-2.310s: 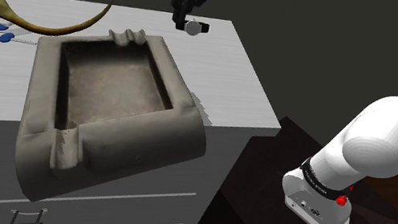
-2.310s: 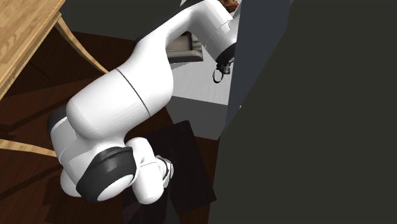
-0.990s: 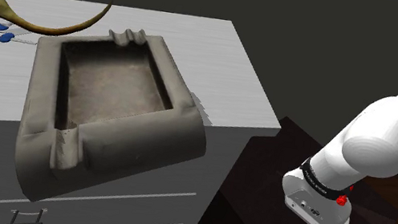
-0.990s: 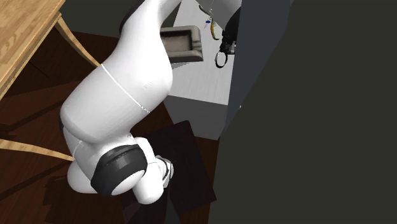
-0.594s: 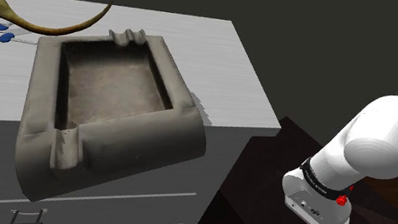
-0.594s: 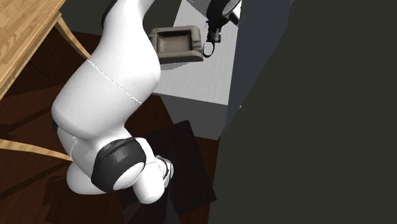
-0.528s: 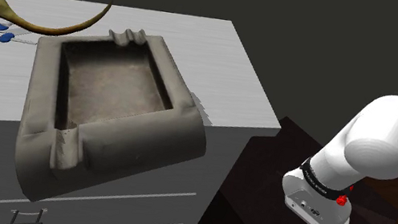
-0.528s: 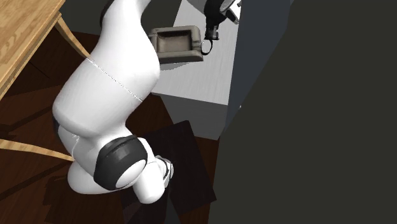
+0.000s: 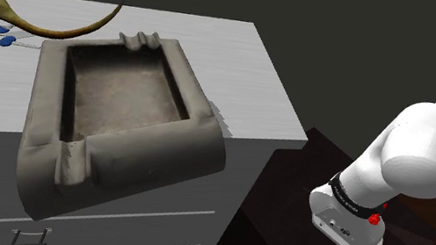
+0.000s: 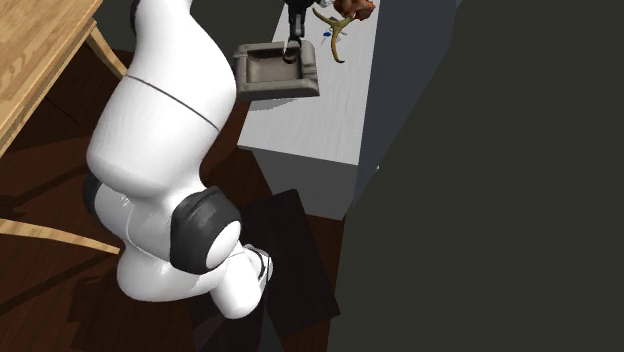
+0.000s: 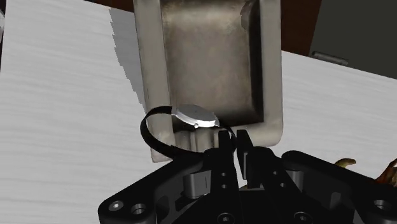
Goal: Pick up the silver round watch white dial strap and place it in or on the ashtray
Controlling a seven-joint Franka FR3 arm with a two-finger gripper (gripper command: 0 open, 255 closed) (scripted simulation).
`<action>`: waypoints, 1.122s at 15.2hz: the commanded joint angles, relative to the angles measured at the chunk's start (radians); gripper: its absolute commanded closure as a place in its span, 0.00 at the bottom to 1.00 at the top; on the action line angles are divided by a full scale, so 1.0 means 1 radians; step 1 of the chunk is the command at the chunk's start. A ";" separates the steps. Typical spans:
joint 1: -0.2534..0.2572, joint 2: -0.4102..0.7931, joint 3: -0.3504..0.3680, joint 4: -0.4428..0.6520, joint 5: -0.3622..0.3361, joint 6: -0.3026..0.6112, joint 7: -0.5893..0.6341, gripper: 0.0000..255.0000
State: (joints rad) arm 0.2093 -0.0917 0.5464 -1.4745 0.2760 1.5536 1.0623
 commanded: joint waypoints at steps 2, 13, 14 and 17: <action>0.041 0.045 0.058 0.048 -0.037 0.013 0.097 1.00; 0.075 0.044 0.097 -0.062 -0.047 0.135 0.143 1.00; 0.074 0.038 0.096 -0.081 -0.043 0.149 0.138 1.00; 0.073 0.021 0.093 -0.137 -0.031 0.189 0.123 1.00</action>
State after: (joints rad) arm 0.2826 -0.0638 0.6403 -1.5894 0.2406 1.7260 1.1911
